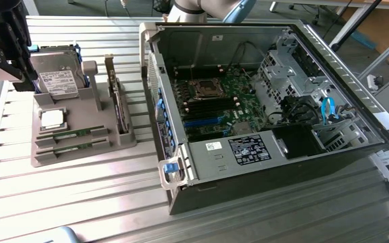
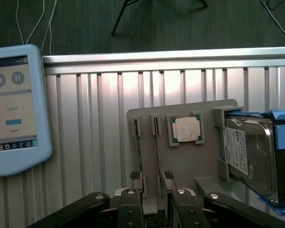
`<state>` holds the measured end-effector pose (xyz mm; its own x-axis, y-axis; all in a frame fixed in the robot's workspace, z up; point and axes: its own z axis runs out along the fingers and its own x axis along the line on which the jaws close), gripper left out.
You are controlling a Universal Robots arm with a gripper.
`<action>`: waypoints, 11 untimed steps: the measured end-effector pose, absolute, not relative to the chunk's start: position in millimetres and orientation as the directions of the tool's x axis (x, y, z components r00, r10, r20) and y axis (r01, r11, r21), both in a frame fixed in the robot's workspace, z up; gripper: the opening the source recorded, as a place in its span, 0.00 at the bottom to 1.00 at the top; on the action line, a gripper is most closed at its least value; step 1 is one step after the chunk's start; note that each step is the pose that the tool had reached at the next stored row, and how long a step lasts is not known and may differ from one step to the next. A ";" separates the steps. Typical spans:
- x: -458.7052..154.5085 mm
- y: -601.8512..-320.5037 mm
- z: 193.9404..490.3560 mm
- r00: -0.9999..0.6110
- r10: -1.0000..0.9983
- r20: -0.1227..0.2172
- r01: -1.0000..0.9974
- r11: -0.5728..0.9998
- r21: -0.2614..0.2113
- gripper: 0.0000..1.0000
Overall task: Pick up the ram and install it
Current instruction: 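Pick up the ram and move it above insertion slot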
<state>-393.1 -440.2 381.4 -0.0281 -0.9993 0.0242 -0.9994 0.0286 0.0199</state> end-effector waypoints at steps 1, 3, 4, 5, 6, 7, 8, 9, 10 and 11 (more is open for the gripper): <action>-393.1 -440.2 380.9 -0.027 -0.999 0.024 -0.999 0.028 0.020 0.30; -393.1 -440.2 380.2 -0.025 -0.999 0.024 -0.999 0.025 0.020 0.30; -393.1 -440.2 379.8 -0.024 -0.999 0.024 -1.000 0.025 0.020 0.30; -393.1 -440.2 379.4 -0.023 -0.999 0.025 -1.000 0.023 0.020 0.30; -393.1 -440.2 379.1 -0.022 -0.999 0.025 -1.000 0.022 0.020 0.30; -393.1 -440.2 378.6 -0.020 -0.999 0.025 -1.000 0.021 0.020 0.30; -393.1 -440.2 378.4 -0.020 -0.999 0.025 -1.000 0.020 0.020 0.30; -393.2 -440.2 377.8 -0.018 -1.000 0.025 -1.000 0.019 0.020 0.30; -393.1 -440.2 377.5 -0.017 -1.000 0.025 -1.000 0.017 0.020 0.30; -393.1 -440.2 377.2 -0.015 -1.000 0.025 -1.000 0.016 0.020 0.30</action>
<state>-393.1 -440.2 377.2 -0.0154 -0.9996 0.0251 -0.9997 0.0159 0.0199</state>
